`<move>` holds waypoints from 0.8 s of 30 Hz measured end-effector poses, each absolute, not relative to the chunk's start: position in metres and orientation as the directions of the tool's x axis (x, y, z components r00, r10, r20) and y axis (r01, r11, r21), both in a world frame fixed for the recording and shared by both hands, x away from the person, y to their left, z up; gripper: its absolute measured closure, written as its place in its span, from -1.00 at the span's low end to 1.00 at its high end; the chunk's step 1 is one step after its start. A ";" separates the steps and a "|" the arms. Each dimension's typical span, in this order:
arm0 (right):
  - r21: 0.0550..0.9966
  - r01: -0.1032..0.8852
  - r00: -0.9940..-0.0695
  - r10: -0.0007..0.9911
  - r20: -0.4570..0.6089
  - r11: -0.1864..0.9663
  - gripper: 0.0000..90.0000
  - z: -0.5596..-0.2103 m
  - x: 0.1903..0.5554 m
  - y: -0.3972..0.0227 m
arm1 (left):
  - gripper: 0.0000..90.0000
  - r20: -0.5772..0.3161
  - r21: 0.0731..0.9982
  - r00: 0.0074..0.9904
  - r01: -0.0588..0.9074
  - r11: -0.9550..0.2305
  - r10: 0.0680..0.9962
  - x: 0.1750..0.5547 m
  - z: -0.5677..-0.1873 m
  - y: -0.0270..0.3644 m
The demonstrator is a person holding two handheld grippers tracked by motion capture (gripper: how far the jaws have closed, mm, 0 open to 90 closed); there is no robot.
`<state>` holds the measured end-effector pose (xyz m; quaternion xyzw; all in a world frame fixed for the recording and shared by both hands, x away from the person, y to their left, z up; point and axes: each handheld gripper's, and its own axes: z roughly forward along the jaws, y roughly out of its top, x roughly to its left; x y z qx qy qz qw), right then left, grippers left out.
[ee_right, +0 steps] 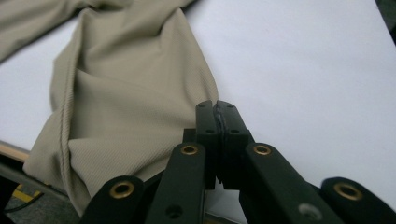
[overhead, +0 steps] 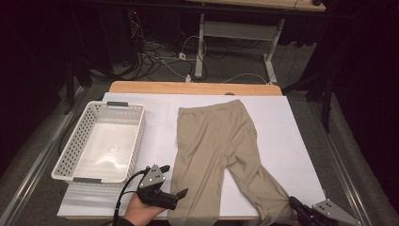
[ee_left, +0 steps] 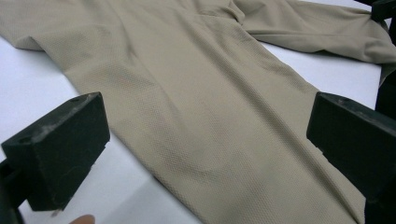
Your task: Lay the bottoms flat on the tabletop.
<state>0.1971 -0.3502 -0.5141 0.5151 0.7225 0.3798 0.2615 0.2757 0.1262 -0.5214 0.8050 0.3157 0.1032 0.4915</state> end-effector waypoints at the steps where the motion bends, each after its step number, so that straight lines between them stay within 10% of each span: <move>1: 0.816 0.553 -0.326 0.945 0.023 0.171 1.00 -0.516 0.198 -0.352 | -1.00 -0.145 0.857 0.779 0.407 -0.317 0.610 0.276 -0.521 0.126; 13: 0.806 0.574 -0.284 0.958 0.030 0.144 1.00 -0.518 0.192 -0.373 | -1.00 -0.144 0.859 0.780 0.405 -0.314 0.609 0.275 -0.521 0.127; 16: 0.819 0.562 -0.289 0.955 0.063 0.116 0.66 -0.514 0.192 -0.372 | -1.00 -0.145 0.857 0.780 0.407 -0.317 0.609 0.276 -0.521 0.126; 24: 0.824 0.484 -0.528 0.849 0.007 0.294 0.49 -0.511 0.195 -0.303 | -1.00 -0.141 0.857 0.779 0.405 -0.320 0.610 0.275 -0.521 0.126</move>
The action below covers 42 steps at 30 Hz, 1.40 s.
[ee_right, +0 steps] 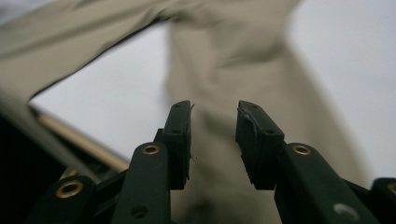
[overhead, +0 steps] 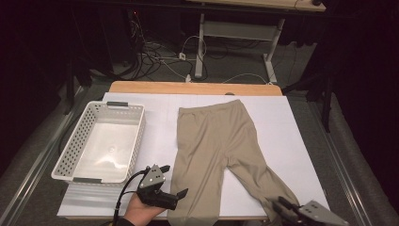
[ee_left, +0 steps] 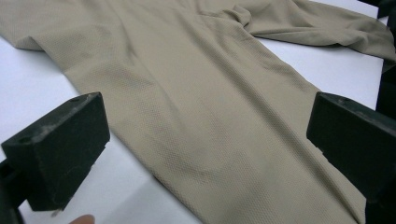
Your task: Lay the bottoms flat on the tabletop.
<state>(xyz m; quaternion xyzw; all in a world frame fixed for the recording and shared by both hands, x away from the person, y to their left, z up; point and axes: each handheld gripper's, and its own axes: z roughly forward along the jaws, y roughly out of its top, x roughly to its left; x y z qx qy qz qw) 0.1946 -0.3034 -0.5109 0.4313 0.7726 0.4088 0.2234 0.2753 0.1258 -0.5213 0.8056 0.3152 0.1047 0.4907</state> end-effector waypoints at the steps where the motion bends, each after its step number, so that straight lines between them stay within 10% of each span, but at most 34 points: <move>1: 0.816 0.490 -0.544 0.839 0.010 0.307 0.49 -0.514 0.197 -0.296 | -1.00 -0.140 0.857 0.779 0.405 -0.319 0.611 0.275 -0.521 0.126; 5: 0.780 0.507 -0.573 0.820 -0.012 0.366 0.98 -0.523 0.203 -0.282 | -1.00 -0.140 0.859 0.779 0.403 -0.317 0.611 0.275 -0.521 0.126; 17: 0.803 0.409 -0.693 0.720 -0.035 0.433 0.70 -0.511 0.176 -0.245 | -1.00 -0.143 0.860 0.777 0.404 -0.311 0.614 0.275 -0.521 0.127; 26: 0.818 0.525 -0.388 0.922 -0.017 0.236 0.37 -0.516 0.205 -0.321 | -1.00 -0.140 0.858 0.779 0.403 -0.317 0.611 0.275 -0.521 0.126; 29: 0.802 0.555 -0.377 0.926 0.008 0.219 0.53 -0.525 0.210 -0.328 | -1.00 -0.139 0.858 0.778 0.404 -0.318 0.613 0.275 -0.521 0.126; 31: 0.800 0.550 -0.411 0.912 0.010 0.240 1.00 -0.525 0.211 -0.326 | -1.00 -0.138 0.858 0.777 0.404 -0.318 0.614 0.275 -0.521 0.126; 42: 0.820 0.530 -0.313 0.949 -0.048 0.216 1.00 -0.515 0.205 -0.353 | -1.00 -0.142 0.849 0.781 0.412 -0.330 0.609 0.277 -0.521 0.124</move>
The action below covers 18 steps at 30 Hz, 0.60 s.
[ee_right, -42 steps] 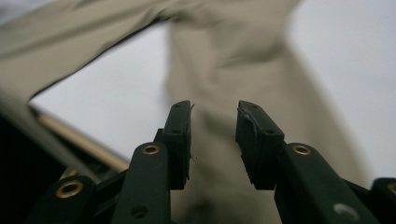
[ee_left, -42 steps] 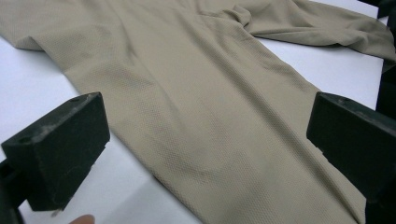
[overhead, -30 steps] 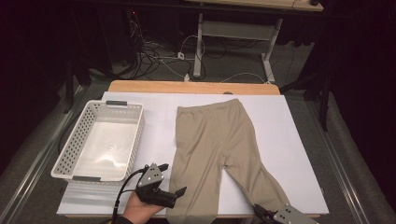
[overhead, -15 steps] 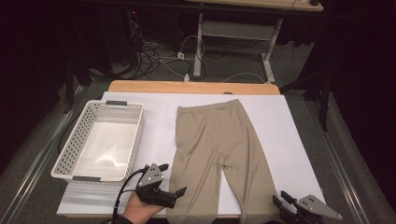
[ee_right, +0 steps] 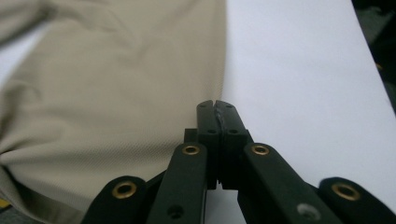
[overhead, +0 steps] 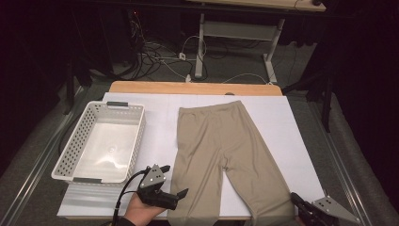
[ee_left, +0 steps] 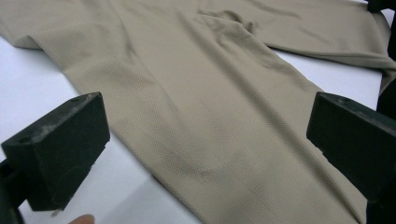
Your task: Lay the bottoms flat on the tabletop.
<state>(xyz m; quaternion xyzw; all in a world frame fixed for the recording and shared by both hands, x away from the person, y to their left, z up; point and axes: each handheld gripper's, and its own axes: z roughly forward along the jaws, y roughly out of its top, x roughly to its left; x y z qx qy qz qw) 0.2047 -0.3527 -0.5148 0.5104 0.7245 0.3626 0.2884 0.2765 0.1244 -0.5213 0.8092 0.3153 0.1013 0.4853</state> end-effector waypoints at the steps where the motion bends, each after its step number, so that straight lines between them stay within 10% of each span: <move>1: 0.810 0.548 -0.303 0.952 -0.039 0.208 0.99 -0.519 0.206 -0.355 | -1.00 -0.143 0.848 0.781 0.413 -0.332 0.608 0.277 -0.521 0.124; 6: 0.846 0.497 -0.349 0.937 -0.010 0.194 0.64 -0.506 0.202 -0.340 | -0.92 -0.147 0.861 0.791 0.398 -0.316 0.594 0.267 -0.519 0.122; 12: 0.838 0.449 -0.591 0.806 0.019 0.309 0.68 -0.510 0.195 -0.280 | 0.14 -0.113 0.813 0.896 0.332 -0.479 0.429 0.216 -0.511 0.059; 18: 0.784 0.474 -0.634 0.773 -0.012 0.401 0.70 -0.523 0.199 -0.252 | 0.25 -0.075 0.767 0.903 0.323 -0.555 0.422 0.204 -0.531 0.010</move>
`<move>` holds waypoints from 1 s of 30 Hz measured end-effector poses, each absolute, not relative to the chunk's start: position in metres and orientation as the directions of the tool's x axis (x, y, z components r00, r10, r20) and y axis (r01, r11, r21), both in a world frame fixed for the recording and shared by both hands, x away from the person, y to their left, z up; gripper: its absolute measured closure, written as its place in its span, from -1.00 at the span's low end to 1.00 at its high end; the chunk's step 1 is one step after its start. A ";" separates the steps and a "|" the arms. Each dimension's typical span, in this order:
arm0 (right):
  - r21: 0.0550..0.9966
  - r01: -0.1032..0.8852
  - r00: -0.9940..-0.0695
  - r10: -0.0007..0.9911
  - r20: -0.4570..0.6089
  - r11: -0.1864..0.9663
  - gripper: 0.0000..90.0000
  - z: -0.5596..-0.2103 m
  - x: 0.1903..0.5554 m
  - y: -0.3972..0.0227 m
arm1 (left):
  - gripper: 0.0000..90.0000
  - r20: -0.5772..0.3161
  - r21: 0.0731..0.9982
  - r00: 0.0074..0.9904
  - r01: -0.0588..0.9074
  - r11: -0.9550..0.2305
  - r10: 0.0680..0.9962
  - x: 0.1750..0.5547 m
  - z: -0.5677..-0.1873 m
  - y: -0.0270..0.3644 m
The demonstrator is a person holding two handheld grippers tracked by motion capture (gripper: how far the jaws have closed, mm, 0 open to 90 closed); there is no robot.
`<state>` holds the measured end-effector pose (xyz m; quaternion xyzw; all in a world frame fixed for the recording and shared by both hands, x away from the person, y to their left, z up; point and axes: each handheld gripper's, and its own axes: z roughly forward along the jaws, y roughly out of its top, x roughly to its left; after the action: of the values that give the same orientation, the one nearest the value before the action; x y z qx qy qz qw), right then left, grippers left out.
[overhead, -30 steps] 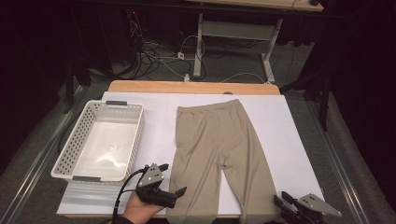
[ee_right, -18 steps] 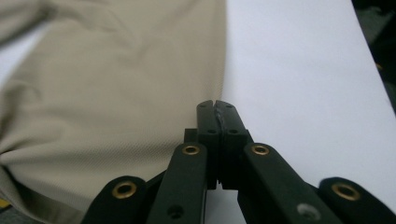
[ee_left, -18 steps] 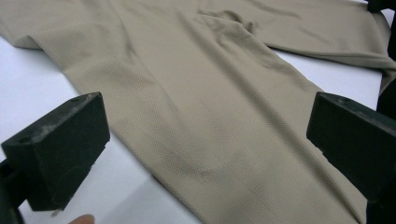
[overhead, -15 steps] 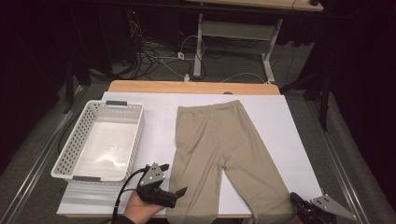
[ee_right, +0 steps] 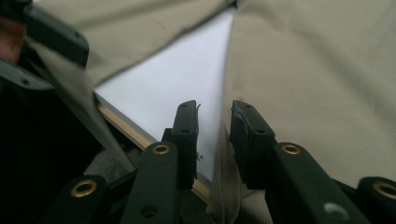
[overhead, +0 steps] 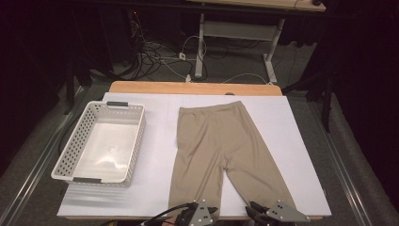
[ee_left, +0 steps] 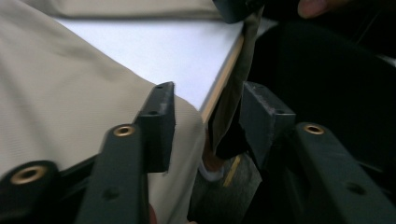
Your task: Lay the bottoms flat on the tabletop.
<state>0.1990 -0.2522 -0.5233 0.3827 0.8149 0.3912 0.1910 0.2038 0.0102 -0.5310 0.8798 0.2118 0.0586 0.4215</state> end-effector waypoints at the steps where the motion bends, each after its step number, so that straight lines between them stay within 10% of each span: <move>1: 0.782 0.475 -0.627 0.779 -0.020 0.402 0.90 -0.525 0.200 -0.253 | 0.35 -0.067 0.773 0.899 0.321 -0.548 0.432 0.203 -0.532 0.009; 5: 0.779 0.472 -0.639 0.769 -0.021 0.413 1.00 -0.523 0.200 -0.254 | 0.90 -0.074 0.780 0.888 0.335 -0.529 0.453 0.207 -0.533 0.014; 10: 0.785 0.433 -0.678 0.734 -0.039 0.442 1.00 -0.517 0.188 -0.242 | 0.93 -0.079 0.792 0.903 0.314 -0.523 0.423 0.196 -0.527 0.015; 14: 0.772 0.444 -0.698 0.716 -0.020 0.455 0.86 -0.522 0.188 -0.238 | 0.89 -0.093 0.790 0.920 0.300 -0.535 0.380 0.190 -0.525 0.019; 16: 0.790 0.441 -0.691 0.723 -0.005 0.427 0.69 -0.518 0.190 -0.243 | 0.53 -0.098 0.797 0.914 0.308 -0.519 0.393 0.192 -0.517 0.029; 24: 0.831 0.481 -0.491 0.871 -0.007 0.279 0.41 -0.509 0.206 -0.306 | 0.08 -0.075 0.772 0.671 0.507 -0.383 0.738 0.251 -0.514 0.128; 30: 0.807 0.565 -0.347 0.937 0.046 0.170 0.38 -0.519 0.217 -0.343 | 0.33 -0.076 0.719 0.677 0.546 -0.430 0.732 0.255 -0.525 0.124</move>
<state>0.2173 -0.3428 -0.5188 0.5176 0.7254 0.3836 0.2423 0.2546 0.1243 -0.5251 0.8362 0.3821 0.1250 0.3730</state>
